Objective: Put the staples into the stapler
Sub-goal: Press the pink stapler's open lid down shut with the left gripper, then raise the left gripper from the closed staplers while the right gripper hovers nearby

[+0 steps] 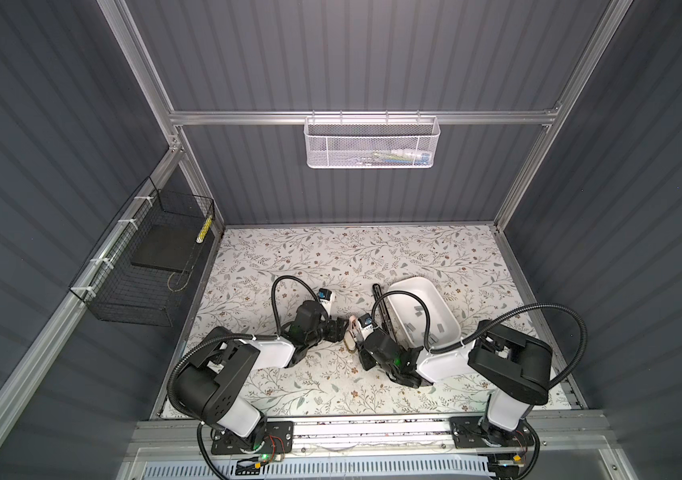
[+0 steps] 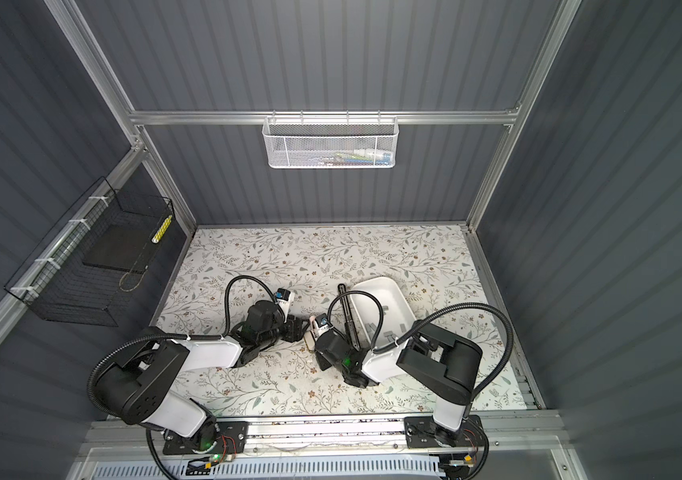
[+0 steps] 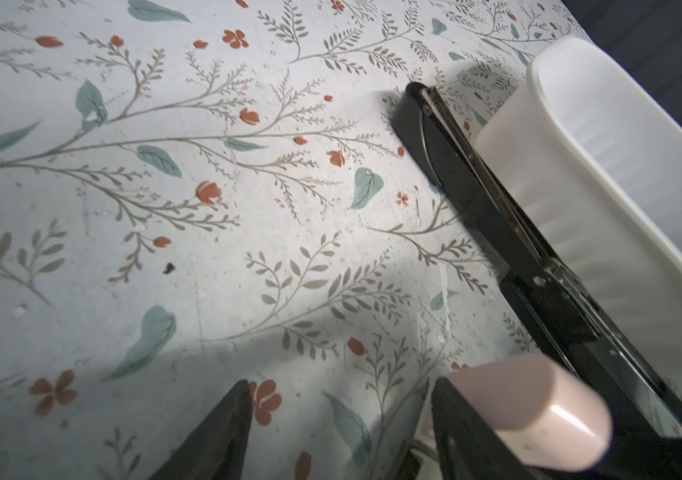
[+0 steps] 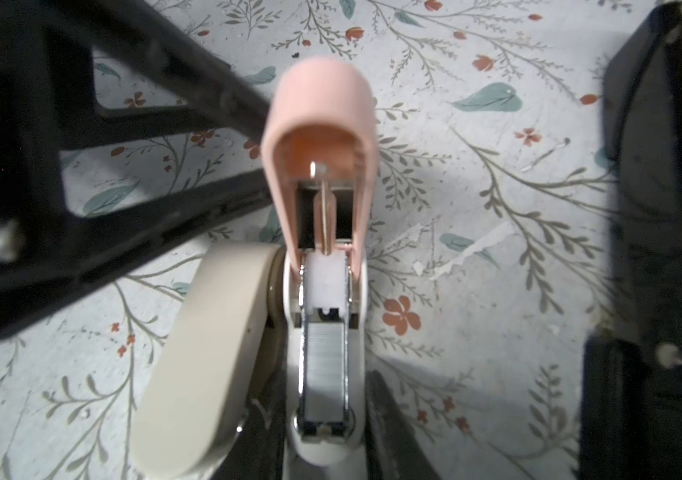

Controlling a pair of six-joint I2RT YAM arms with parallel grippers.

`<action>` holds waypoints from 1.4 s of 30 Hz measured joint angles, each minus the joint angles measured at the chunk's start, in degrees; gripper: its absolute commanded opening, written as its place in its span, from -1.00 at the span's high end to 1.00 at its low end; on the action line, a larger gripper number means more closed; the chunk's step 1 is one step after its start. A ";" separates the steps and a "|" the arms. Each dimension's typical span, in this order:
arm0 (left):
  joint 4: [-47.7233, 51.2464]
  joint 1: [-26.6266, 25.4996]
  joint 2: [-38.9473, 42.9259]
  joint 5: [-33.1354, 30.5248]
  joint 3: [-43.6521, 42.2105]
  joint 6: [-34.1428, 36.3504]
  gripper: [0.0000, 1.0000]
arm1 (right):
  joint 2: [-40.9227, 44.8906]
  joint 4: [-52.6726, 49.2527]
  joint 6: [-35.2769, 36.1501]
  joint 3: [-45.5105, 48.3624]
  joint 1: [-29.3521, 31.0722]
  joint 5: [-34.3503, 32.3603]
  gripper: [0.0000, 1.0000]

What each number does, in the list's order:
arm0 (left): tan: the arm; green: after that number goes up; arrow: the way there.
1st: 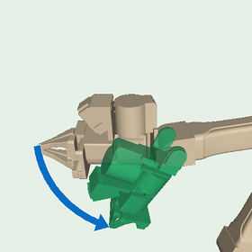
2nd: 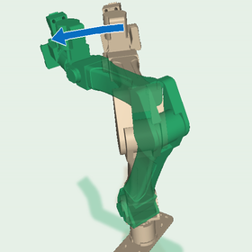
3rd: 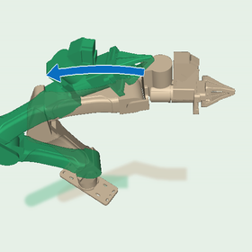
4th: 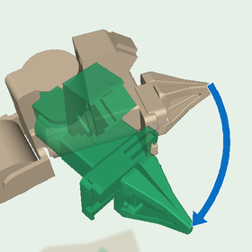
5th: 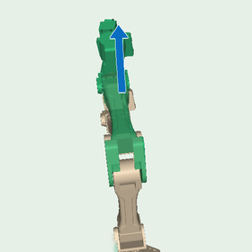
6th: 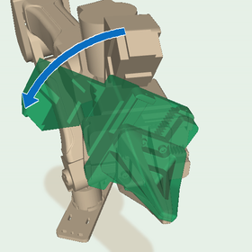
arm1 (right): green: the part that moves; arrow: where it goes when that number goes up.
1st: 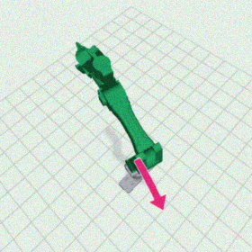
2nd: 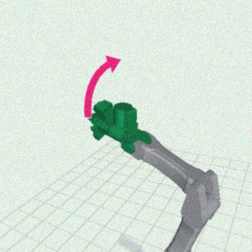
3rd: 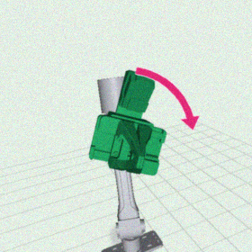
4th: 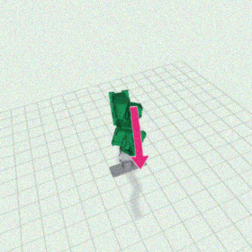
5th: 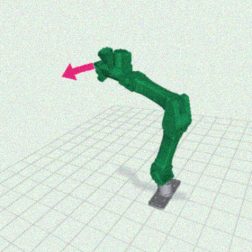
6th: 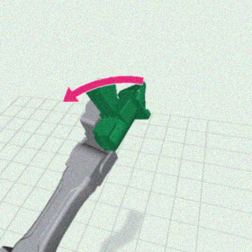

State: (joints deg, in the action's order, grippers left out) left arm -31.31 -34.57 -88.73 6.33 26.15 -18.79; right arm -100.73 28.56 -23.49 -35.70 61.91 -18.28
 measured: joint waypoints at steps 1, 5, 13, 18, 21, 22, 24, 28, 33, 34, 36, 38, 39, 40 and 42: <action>-0.72 0.00 0.00 0.57 -0.61 0.17 -0.40 | 0.00 -0.33 -0.11 -0.15 0.02 -0.09 0.71; -2.34 -0.07 0.33 3.23 -1.60 0.66 -0.40 | 0.00 -1.44 -0.68 -0.76 0.02 -0.13 0.70; -4.76 -0.61 3.10 5.79 -3.69 1.46 -0.41 | -0.04 -2.89 -1.68 -1.51 0.07 -0.31 0.44; -4.74 -0.61 5.29 5.77 -4.48 1.75 -0.41 | 0.13 -3.98 -1.95 -1.86 0.17 -0.50 0.31; -4.74 -0.61 5.92 5.81 -4.52 1.73 -0.41 | 1.33 -6.08 -2.10 -1.77 0.42 -0.55 0.13; -4.74 -0.61 6.03 5.86 -4.52 1.73 -0.41 | 2.03 -6.86 -2.21 -1.44 0.52 -0.48 0.06; -4.68 -0.61 6.23 6.01 -4.55 1.73 -0.41 | 3.56 -8.39 -2.08 -0.55 0.68 -0.33 -0.01; -4.28 -0.66 7.52 6.38 -4.70 1.73 -0.41 | 6.88 -11.19 -2.01 0.83 0.92 -0.15 -0.05; -3.80 -0.66 9.38 6.38 -4.79 1.73 -0.41 | 11.50 -13.44 -1.97 1.53 1.81 -0.22 0.05; -3.50 -0.66 9.68 6.38 -4.79 1.73 -0.41 | 12.79 -13.90 -1.86 1.73 2.05 -0.37 0.13; -2.97 -0.66 10.29 6.36 -4.87 1.73 -0.41 | 15.43 -14.40 -1.68 2.29 2.43 -0.55 0.27; -2.34 -0.66 11.19 6.32 -5.07 1.73 -0.41 | 18.47 -15.06 -1.64 3.02 2.62 -0.68 0.41; -2.03 -0.66 11.74 6.29 -5.18 1.73 -0.40 | 20.09 -15.21 -1.64 3.48 2.64 -0.79 0.49; -1.77 -0.66 12.22 6.21 -5.22 1.70 -0.35 | 21.75 -15.39 -1.64 3.82 2.64 -0.90 0.56; -1.29 -0.66 13.07 6.16 -5.22 1.64 -0.20 | 24.20 -15.45 -1.90 4.15 2.64 -1.09 0.62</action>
State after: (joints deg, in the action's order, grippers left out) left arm -32.60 -35.22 -75.66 12.49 20.93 -17.15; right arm -76.53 13.10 -25.39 -31.55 64.55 -19.38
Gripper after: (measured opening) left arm 0.657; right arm 0.215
